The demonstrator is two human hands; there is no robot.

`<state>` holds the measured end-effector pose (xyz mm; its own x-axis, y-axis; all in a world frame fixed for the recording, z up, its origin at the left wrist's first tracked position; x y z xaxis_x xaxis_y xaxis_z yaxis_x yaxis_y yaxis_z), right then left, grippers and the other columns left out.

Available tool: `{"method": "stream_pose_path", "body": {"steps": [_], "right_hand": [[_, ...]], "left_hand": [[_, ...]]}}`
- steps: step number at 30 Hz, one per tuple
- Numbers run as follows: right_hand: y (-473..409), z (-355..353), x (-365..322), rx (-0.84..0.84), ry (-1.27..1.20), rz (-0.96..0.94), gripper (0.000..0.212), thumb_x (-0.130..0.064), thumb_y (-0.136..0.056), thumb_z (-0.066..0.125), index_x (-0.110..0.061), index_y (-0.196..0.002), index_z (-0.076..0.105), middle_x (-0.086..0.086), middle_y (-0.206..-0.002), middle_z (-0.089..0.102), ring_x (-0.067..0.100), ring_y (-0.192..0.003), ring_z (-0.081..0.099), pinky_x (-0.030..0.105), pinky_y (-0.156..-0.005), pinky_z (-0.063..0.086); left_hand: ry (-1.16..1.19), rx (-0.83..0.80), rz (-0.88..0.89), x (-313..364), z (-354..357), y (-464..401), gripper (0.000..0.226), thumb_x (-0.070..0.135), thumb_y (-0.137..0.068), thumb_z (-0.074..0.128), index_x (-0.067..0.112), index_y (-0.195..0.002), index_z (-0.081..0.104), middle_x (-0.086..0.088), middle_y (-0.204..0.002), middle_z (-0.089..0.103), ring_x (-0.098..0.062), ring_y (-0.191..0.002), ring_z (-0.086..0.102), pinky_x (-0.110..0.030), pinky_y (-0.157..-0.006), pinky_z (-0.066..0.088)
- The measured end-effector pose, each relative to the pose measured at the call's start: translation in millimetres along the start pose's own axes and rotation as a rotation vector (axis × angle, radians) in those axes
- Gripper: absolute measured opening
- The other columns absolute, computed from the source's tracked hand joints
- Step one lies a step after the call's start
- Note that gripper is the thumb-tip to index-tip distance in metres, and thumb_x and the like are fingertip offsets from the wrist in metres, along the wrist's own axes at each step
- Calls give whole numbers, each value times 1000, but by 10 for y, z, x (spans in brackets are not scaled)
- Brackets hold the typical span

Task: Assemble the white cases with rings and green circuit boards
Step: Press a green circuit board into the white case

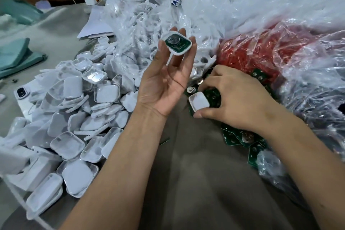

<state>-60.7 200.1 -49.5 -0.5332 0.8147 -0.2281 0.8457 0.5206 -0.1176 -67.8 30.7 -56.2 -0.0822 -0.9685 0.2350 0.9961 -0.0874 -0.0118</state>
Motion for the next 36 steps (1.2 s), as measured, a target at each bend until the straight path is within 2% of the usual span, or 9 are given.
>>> {"method": "stream_pose_path", "body": {"steps": [5,8,12,15,18,23,26,31,36], "right_hand": [[4,-29,53,87,-125,-41,65,-58,-68,88,-31,-124,70,-14,-106,62,11,-96,56,42,-87,54],[16,-16,38,175,-338,-49,61,-33,-70,96,-29,-125,71,-17,-98,70,3,-81,64,31,-78,58],[1,-43,110,278,-597,-14,38,-10,-79,89,-26,-112,78,-17,-86,75,5,-76,72,21,-67,60],[-1,-52,122,322,-930,11,20,0,-85,81,-11,-102,78,0,-82,78,14,-68,74,22,-56,57],[30,-110,115,301,-1279,51,11,3,-86,76,-3,-96,74,13,-79,75,23,-62,70,24,-47,52],[56,-191,61,65,-1773,-86,11,-7,-80,68,-14,-87,73,10,-92,73,21,-78,67,20,-54,48],[34,-157,5,102,-1787,-114,20,-1,-80,64,-17,-77,76,10,-93,75,20,-81,69,18,-55,49],[27,-153,22,186,-1801,-102,28,4,-83,61,-18,-78,78,11,-100,76,21,-87,70,17,-60,52],[10,-167,40,379,-1739,-115,21,4,-82,69,-15,-82,78,11,-98,77,28,-85,67,24,-64,55]], "left_hand": [[-38,5,12,11,27,32,38,3,-76,72,-9,-112,67,-23,-112,68,-43,-103,69,-49,-95,58],[-27,24,30,13,33,34,41,2,-74,75,-5,-113,64,-24,-114,64,-41,-104,68,-48,-96,57],[20,15,46,46,51,25,49,0,-70,78,-2,-116,61,-24,-115,61,-39,-110,62,-47,-96,56],[11,24,56,52,49,18,49,4,-70,78,-3,-116,61,-22,-114,62,-38,-108,63,-46,-96,57],[3,17,50,42,39,20,46,5,-72,78,-3,-115,62,-21,-112,63,-38,-106,65,-45,-97,56],[-10,16,51,43,27,16,44,7,-75,75,-2,-116,62,-21,-112,63,-37,-106,65,-44,-95,58],[-12,21,39,26,30,22,43,7,-75,75,-1,-116,62,-20,-112,63,-36,-107,64,-43,-95,58],[-40,9,27,-1,21,23,44,5,-71,78,-3,-112,64,-20,-112,64,-36,-107,65,-43,-97,57],[-71,-52,-23,-41,30,43,47,-7,-63,86,-8,-106,67,-29,-110,67,-43,-103,69,-48,-98,56]]}}
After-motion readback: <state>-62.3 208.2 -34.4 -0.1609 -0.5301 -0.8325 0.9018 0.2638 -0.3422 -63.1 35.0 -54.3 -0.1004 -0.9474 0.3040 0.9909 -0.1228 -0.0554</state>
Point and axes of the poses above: each hand's wrist, its own y-axis away from the middle knuckle, its own z-axis out of the palm, x = y × z, the point moved 1 cm from there along -y, towards the middle knuckle
